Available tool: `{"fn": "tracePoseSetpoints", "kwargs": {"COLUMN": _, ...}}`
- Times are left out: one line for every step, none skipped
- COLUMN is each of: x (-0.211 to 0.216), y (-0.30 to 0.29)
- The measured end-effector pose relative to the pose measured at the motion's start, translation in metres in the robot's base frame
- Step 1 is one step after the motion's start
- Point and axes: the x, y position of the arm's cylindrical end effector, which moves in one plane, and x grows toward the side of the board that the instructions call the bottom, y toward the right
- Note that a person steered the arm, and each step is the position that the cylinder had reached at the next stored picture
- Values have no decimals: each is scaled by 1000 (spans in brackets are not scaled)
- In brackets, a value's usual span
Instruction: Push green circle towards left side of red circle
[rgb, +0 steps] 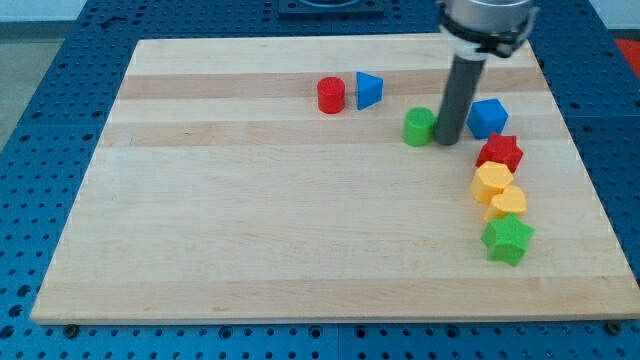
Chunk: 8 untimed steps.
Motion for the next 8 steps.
{"fn": "tracePoseSetpoints", "kwargs": {"x": 0, "y": -50}}
{"fn": "tracePoseSetpoints", "kwargs": {"x": 0, "y": -78}}
{"fn": "tracePoseSetpoints", "kwargs": {"x": 1, "y": -45}}
{"fn": "tracePoseSetpoints", "kwargs": {"x": -2, "y": -11}}
{"fn": "tracePoseSetpoints", "kwargs": {"x": -13, "y": -10}}
{"fn": "tracePoseSetpoints", "kwargs": {"x": -21, "y": -35}}
{"fn": "tracePoseSetpoints", "kwargs": {"x": -31, "y": -66}}
{"fn": "tracePoseSetpoints", "kwargs": {"x": -37, "y": -101}}
